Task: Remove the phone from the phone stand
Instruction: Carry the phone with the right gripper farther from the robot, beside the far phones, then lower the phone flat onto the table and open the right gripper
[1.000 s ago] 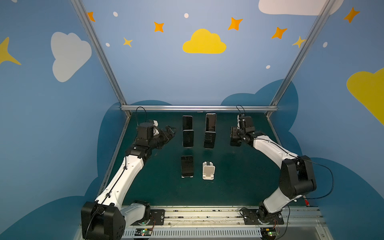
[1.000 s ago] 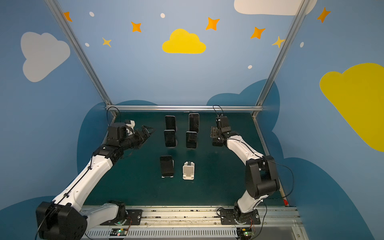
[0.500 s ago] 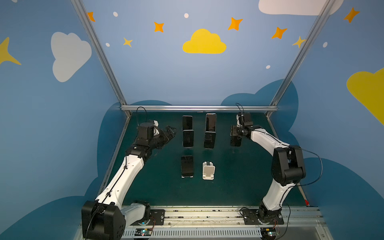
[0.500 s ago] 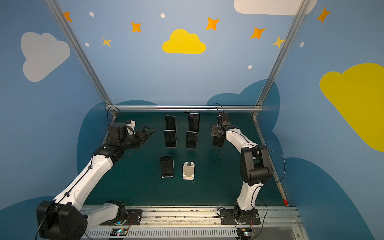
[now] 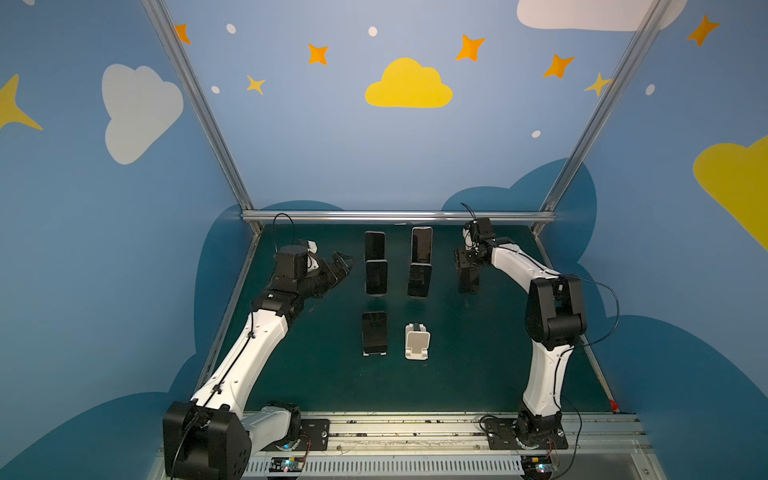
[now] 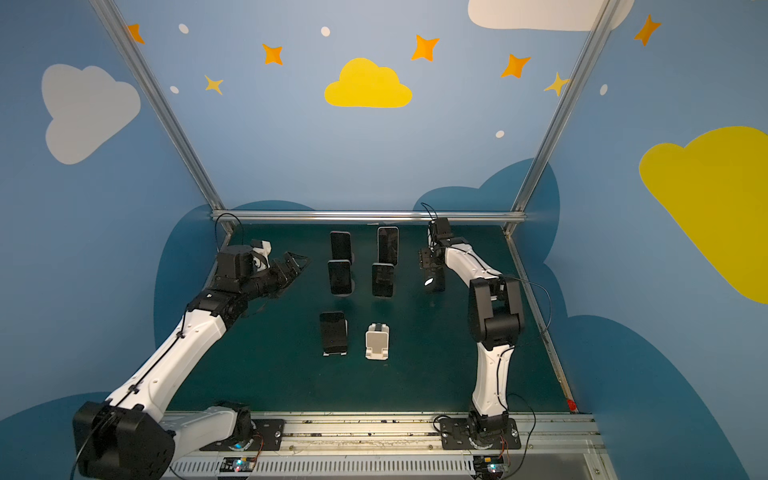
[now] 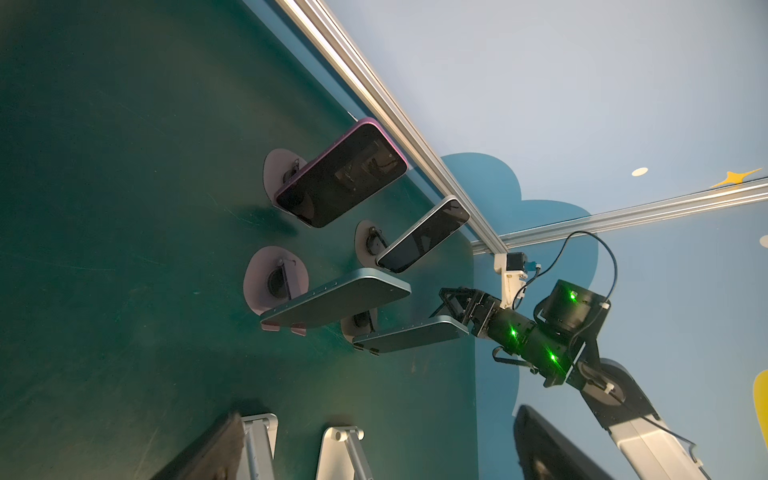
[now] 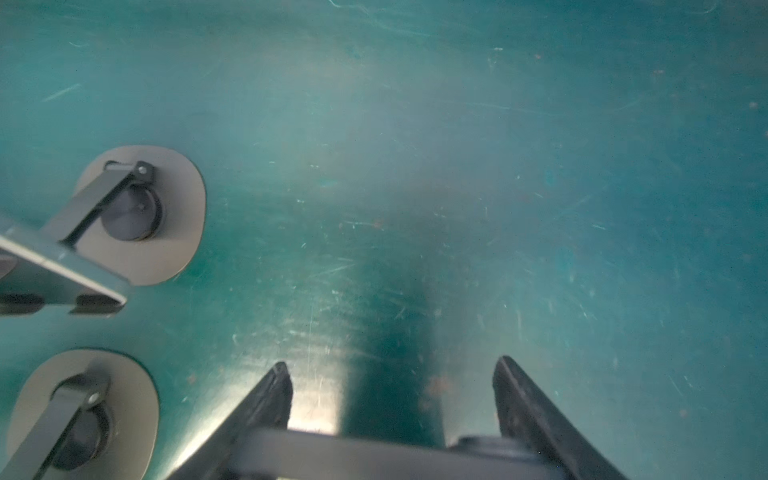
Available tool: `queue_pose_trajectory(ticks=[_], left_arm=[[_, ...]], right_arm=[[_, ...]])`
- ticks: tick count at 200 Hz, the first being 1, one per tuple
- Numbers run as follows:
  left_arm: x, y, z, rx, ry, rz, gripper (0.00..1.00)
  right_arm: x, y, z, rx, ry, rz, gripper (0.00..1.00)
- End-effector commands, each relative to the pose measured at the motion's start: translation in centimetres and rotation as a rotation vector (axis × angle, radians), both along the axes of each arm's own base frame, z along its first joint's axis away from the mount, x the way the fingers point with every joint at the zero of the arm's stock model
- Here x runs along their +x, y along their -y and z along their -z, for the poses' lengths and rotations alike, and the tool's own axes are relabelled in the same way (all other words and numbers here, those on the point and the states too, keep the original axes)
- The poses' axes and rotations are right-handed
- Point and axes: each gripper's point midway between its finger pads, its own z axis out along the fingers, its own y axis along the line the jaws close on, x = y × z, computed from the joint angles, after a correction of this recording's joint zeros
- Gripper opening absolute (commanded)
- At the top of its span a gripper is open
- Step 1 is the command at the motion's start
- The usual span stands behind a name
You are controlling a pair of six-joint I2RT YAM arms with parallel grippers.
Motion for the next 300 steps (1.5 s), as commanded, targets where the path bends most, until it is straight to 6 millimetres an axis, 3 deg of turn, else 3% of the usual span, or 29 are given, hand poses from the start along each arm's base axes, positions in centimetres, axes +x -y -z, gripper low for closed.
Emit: queue_pose_trajectory(ticks=[1, 87, 142, 180, 228, 257, 300], left_arm=[[0.1, 0.2, -0.5, 0.008, 0.021, 0.019, 1.00], [0.3, 0.3, -0.8, -0.013, 0.023, 0.030, 1.00], [0.4, -0.9, -1.5, -0.033, 0.039, -0.001, 1.00], [0.3, -1.0, -1.8, -0.037, 0.049, -0.005, 1.00], [0.2, -0.9, -2.2, -0.048, 0.057, -0.003, 1.00], [0.2, -0.9, -2.1, -0.050, 0.055, -0.002, 1.00], [0.2, -1.0, -2.2, -0.049, 0.061, -0.015, 1.00]], right_arm=[[0.0, -0.1, 0.4, 0.000, -0.051, -0.018, 0.72], [0.4, -0.5, 3.1, 0.015, -0.239, 0.049, 0.73], [0.2, -0.9, 4.0, 0.016, -0.302, 0.038, 0.74], [-1.5, -1.5, 5.4, 0.052, -0.425, 0.070, 0.74], [-1.3, -1.7, 6.0, 0.062, -0.437, 0.090, 0.75], [-1.1, -2.1, 6.6, 0.052, -0.453, 0.017, 0.78], [-1.5, -1.7, 7.4, 0.043, -0.507, 0.076, 0.79]])
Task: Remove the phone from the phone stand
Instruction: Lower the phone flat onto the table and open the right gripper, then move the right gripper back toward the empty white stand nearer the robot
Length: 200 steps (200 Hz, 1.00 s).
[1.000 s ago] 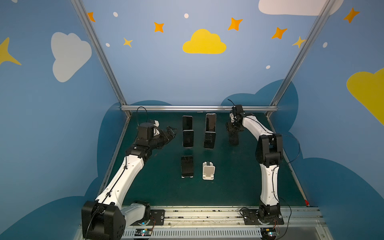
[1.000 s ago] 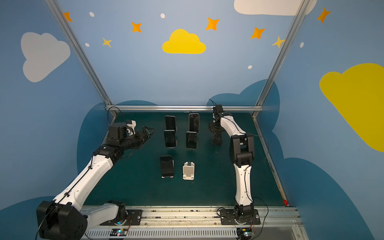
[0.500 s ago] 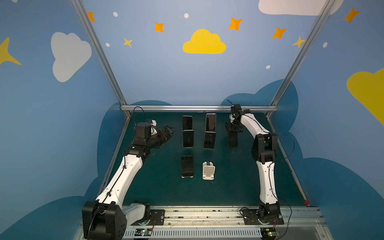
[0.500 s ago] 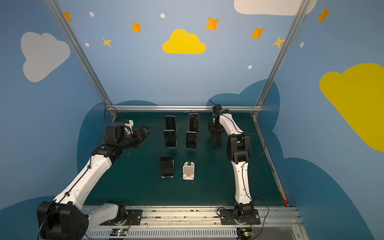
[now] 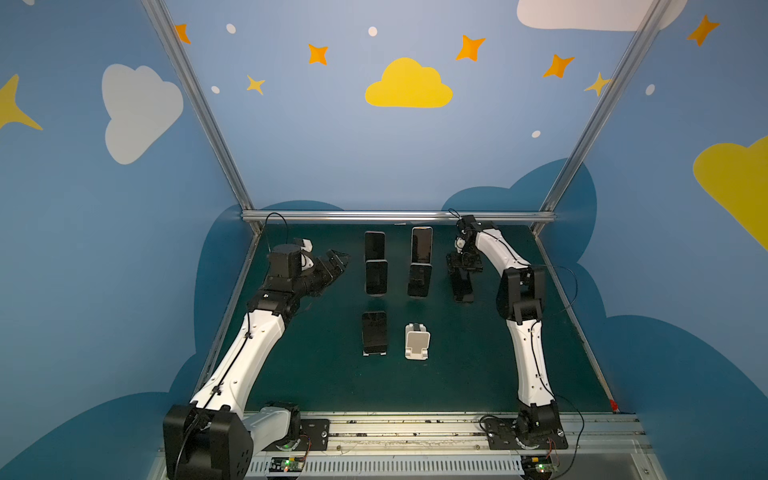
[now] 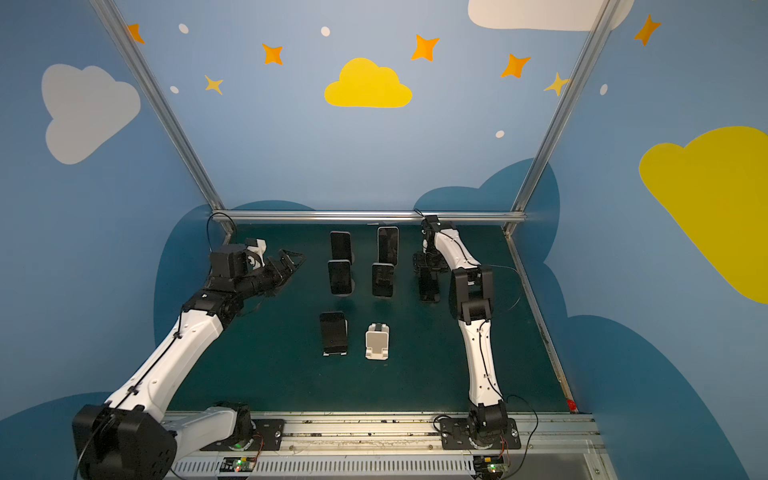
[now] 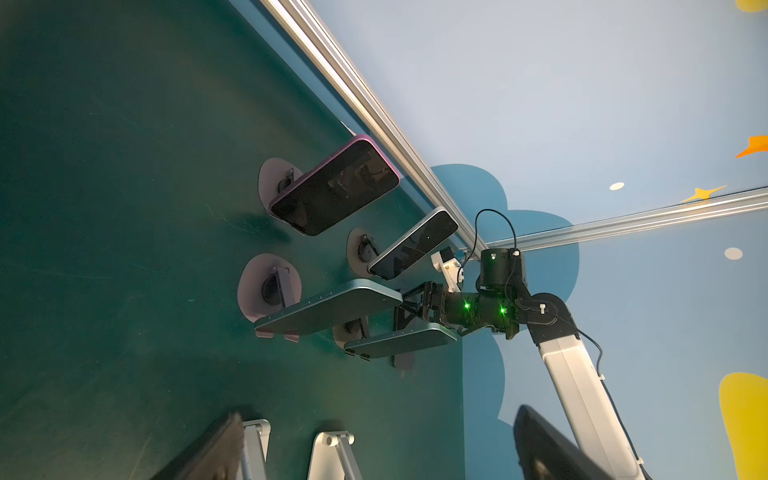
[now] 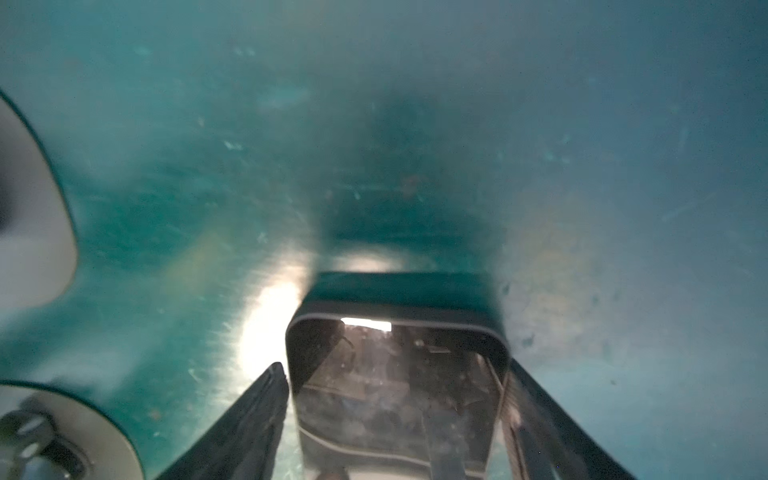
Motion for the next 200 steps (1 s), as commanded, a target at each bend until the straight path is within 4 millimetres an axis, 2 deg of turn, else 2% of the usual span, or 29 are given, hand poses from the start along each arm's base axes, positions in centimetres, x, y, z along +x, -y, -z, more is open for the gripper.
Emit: queue_pose_trajectory(ticks=[1, 39, 70, 96, 143, 175, 200], left_arm=[[-0.1, -0.1, -1.4, -0.008, 0.051, -0.004, 1.00], [0.0, -0.3, -1.2, -0.003, 0.052, -0.015, 1.00], [0.1, -0.2, -1.1, -0.008, 0.048, -0.008, 1.00], [0.2, -0.2, -1.0, -0.007, 0.050, -0.008, 1.00], [-0.1, -0.3, -1.8, 0.001, 0.080, -0.014, 1.00], [-0.4, -0.5, -2.5, -0.001, 0.104, -0.024, 1.00], [-0.6, -0.8, -2.7, -0.004, 0.109, -0.040, 1.00]], right_arm=[[-1.2, 0.2, 0.7, -0.013, -0.069, 0.029, 0.79], [-1.1, 0.8, 0.1, -0.025, -0.062, 0.072, 0.79], [-0.8, 0.6, -1.8, -0.011, -0.022, 0.079, 0.81], [-0.2, 0.9, -5.0, -0.009, 0.051, 0.100, 0.86], [0.2, 1.3, -12.3, 0.018, 0.230, 0.167, 0.89], [-1.5, 1.6, -15.6, 0.010, 0.306, 0.196, 0.90], [-3.5, 1.7, -17.2, -0.002, 0.360, 0.217, 0.90]])
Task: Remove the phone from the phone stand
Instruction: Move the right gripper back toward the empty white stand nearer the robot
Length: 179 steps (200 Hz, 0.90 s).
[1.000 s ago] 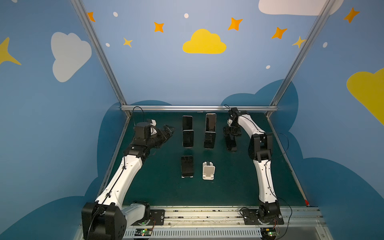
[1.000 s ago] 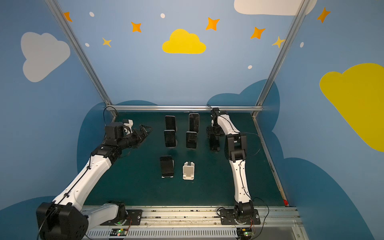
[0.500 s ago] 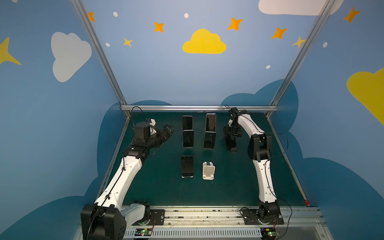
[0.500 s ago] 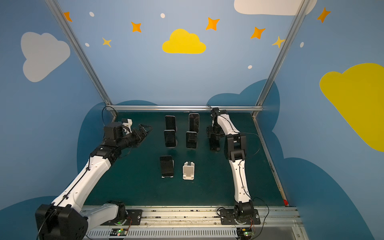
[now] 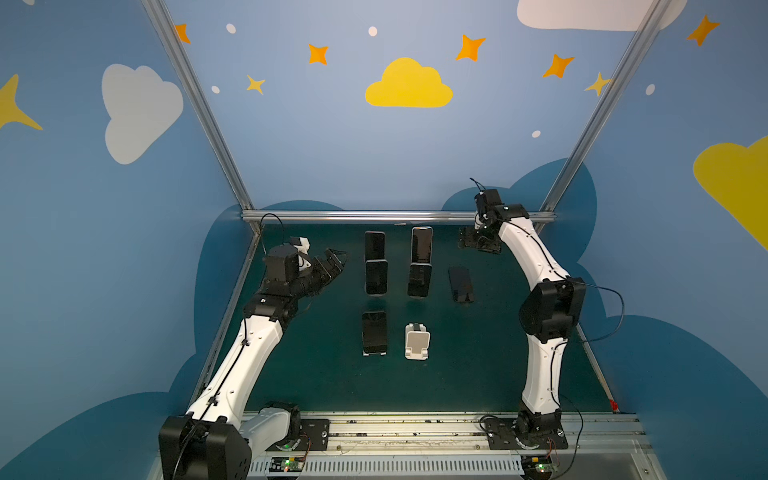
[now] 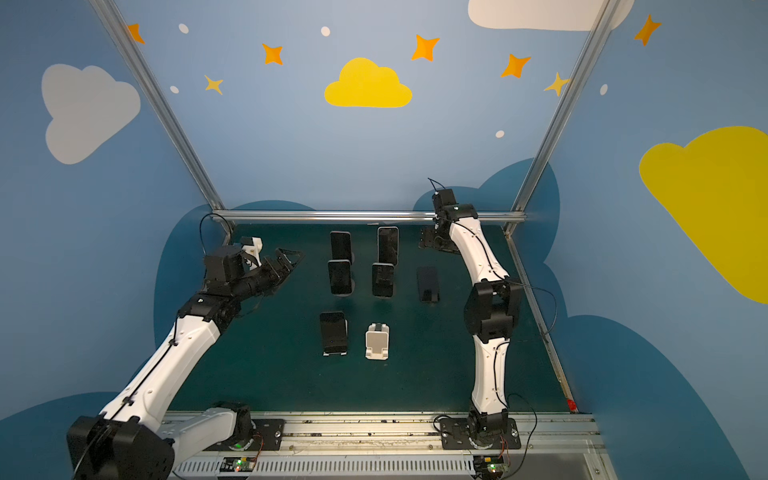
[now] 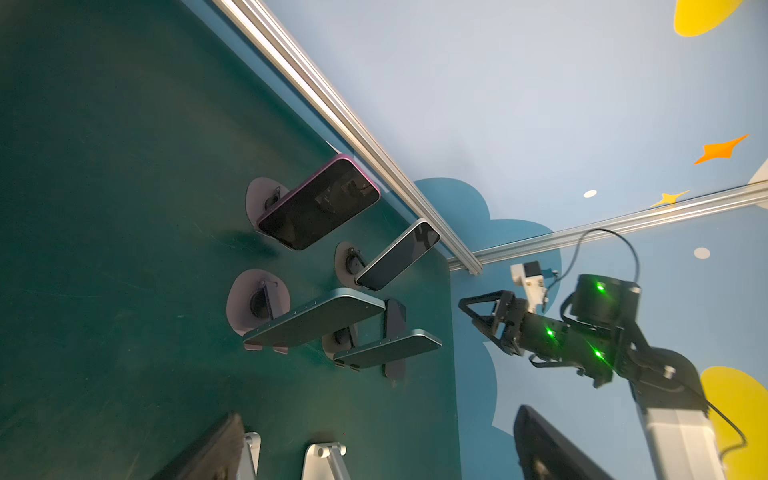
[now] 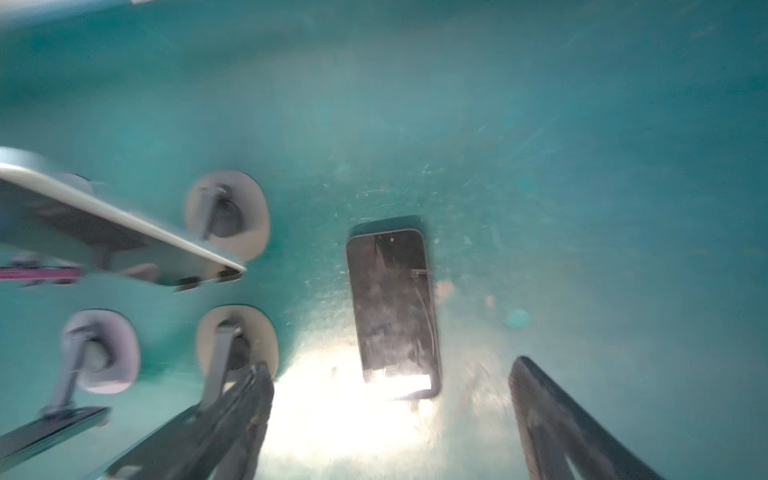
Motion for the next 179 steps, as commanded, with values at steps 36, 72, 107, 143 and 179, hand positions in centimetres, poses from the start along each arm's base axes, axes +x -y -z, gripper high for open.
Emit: queue_pose_trajectory(ticks=[36, 72, 107, 143, 179], left_arm=[[-0.4, -0.5, -1.4, -0.015, 0.045, -0.031, 1.00], [-0.7, 0.1, -1.6, -0.027, 0.049, -0.017, 1.00], [-1.1, 1.7, -1.1, -0.016, 0.034, 0.033, 1.00], [-1.4, 3.4, -0.3, -0.002, 0.013, 0.085, 1.00], [-1.6, 4.2, 0.0, 0.011, 0.004, 0.110, 1.00]], right_arm=[[-5.7, -0.4, -2.7, -0.001, 0.132, 0.051, 0.90], [-11.8, -1.1, -3.0, 0.006, 0.196, 0.032, 0.90], [-18.5, -2.5, -3.0, 0.069, 0.249, -0.028, 0.90], [-24.4, -5.5, -0.8, 0.184, 0.256, -0.074, 0.90], [-27.8, -10.3, 0.7, 0.246, 0.227, -0.134, 0.90]])
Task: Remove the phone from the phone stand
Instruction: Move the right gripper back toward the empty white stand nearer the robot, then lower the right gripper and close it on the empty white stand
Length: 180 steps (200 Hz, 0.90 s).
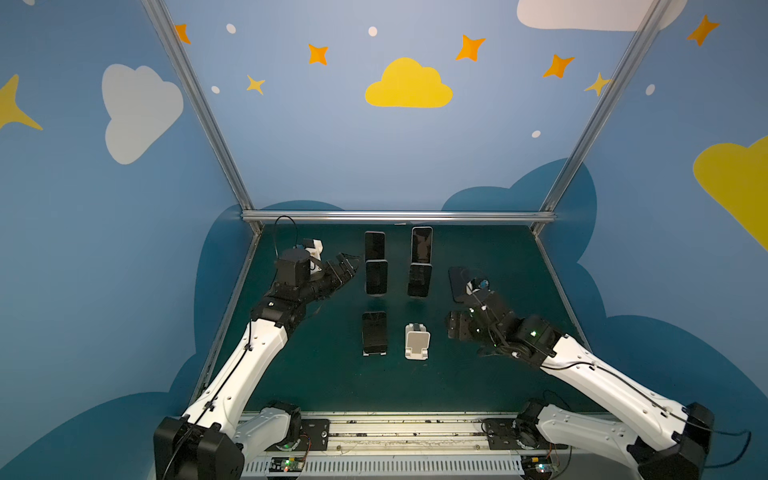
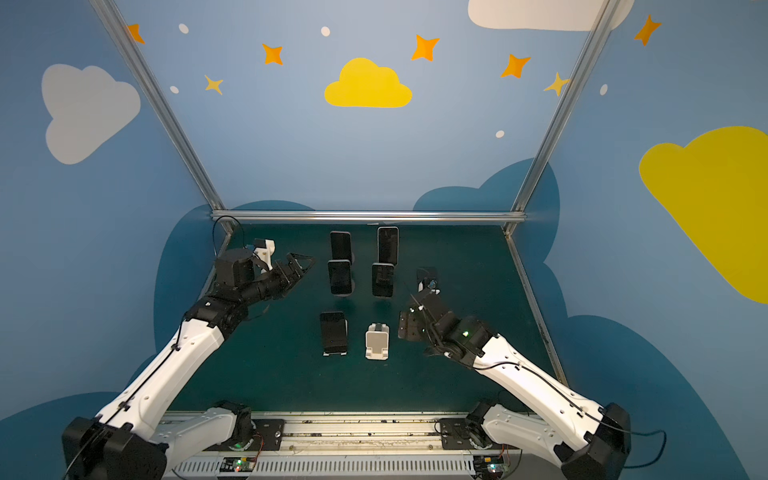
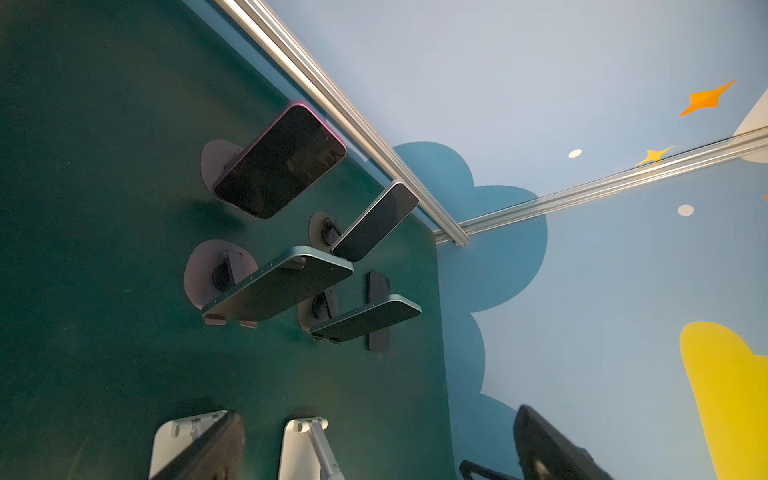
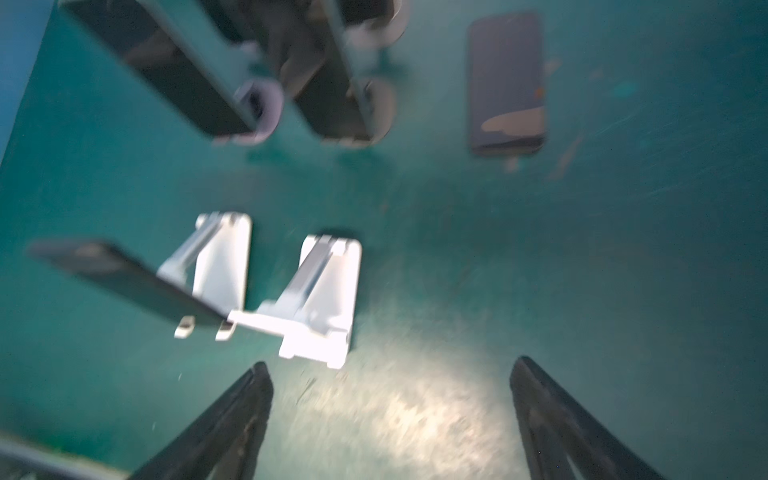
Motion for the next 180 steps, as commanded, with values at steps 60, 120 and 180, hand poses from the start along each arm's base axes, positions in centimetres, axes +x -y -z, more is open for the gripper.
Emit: queue_pose_trajectory(ticks=[60, 120, 180], left_arm=[[-0.4, 0.5, -0.2, 0.055, 0.028, 0.017, 1.00], [-0.4, 0.9, 0.1, 0.062, 0.024, 0.031, 1.00], [-0.6, 1.0, 0.0, 0.064, 0.028, 0.032, 1.00]], right_arm=[[-0.7, -7.4, 2.9, -0.022, -0.064, 0.123, 0.91], [-0.2, -9.3, 6.1, -0.074, -0.096, 0.165, 0.93], [-0.2, -9.5, 9.6, -0.130, -0.126, 0.206, 0.88]])
